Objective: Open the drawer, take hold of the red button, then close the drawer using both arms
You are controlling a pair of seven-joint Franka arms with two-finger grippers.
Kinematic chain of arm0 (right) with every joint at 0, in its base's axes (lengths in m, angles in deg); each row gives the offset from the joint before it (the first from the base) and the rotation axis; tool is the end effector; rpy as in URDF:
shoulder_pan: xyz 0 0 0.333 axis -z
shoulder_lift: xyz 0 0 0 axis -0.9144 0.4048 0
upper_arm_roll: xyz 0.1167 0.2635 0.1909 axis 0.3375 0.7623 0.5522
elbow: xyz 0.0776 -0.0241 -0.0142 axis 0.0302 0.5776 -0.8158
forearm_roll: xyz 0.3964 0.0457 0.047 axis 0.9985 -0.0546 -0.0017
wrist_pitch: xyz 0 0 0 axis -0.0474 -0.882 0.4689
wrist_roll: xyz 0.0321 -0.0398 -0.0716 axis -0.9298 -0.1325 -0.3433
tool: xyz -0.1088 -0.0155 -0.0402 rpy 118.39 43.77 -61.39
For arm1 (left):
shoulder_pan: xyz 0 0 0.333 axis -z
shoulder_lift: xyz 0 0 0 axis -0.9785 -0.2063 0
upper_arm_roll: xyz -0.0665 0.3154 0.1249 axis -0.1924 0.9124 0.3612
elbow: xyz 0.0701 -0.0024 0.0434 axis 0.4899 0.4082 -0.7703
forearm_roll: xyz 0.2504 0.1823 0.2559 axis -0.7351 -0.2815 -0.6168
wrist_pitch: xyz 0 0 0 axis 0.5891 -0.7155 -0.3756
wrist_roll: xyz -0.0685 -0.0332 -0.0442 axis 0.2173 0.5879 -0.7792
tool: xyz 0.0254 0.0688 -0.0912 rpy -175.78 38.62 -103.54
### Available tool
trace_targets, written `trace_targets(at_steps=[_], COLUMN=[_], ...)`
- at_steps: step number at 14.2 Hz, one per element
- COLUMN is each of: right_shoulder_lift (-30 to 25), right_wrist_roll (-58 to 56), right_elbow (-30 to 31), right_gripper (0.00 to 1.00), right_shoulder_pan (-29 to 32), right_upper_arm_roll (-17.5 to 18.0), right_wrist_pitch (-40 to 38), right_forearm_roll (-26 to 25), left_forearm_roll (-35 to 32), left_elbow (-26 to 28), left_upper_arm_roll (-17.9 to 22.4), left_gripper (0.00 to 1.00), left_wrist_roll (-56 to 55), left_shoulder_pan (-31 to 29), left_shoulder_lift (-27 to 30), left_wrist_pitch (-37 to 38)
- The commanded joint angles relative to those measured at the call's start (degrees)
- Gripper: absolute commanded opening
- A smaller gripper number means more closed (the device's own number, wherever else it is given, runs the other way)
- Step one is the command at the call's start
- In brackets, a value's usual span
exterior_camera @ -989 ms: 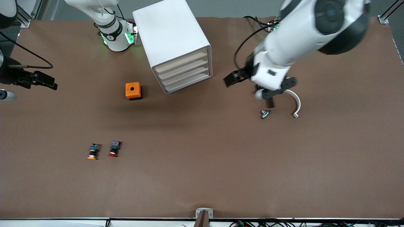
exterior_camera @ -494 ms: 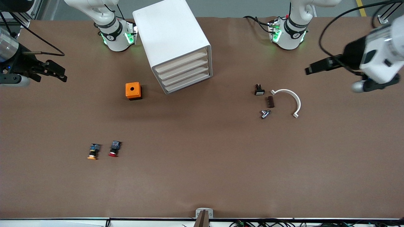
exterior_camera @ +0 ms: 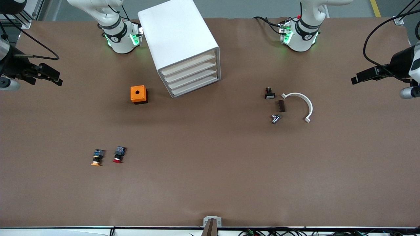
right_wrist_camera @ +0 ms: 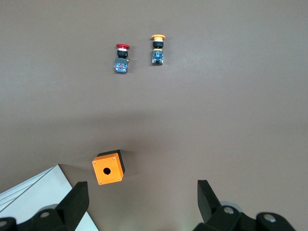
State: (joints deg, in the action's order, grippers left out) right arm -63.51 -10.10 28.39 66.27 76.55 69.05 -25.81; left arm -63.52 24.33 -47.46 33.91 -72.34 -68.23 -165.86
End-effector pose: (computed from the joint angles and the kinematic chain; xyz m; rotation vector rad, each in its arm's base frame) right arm 0.5211 -0.0145 0.6190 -3.1202 0.1156 0.0603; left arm 0.5457 0.0026 0.6068 2.9529 0.2722 -0.2506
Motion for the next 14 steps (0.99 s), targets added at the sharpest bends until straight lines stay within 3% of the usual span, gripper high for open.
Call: trace_targets(at_steps=[1,5,9,14], right_shoulder_lift=[-1.32,-1.15,-1.15,-0.97], right_wrist_roll=[-0.84,-4.53,-4.53,-4.44], right_elbow=[1.04,0.33,0.07,-0.63], right_gripper=[1.00,1.00,1.00,1.00], right_shoulder_pan=[0.55,0.90,1.08,1.08], right_upper_arm_roll=[0.50,0.41,0.41,0.23], right_wrist_pitch=[0.86,0.69,0.60,0.43], right_forearm_roll=[0.16,0.16,0.24,-0.28], left_forearm_roll=[-2.56,-5.56,-5.56,-5.65], left_elbow=[12.47,12.67,9.25,-4.71], left_upper_arm_roll=[-1.02,-2.77,-6.03,-6.30], left_gripper=[0.99,0.99,0.99,0.99], left_wrist_roll=[4.30,4.30,2.12,0.35], left_shoulder_pan=[-1.89,-1.80,-1.80,-0.57], left_shoulder_lift=[8.97,9.43,9.17,3.20], left_wrist_pitch=[-8.61,-11.53,-9.44,-4.87])
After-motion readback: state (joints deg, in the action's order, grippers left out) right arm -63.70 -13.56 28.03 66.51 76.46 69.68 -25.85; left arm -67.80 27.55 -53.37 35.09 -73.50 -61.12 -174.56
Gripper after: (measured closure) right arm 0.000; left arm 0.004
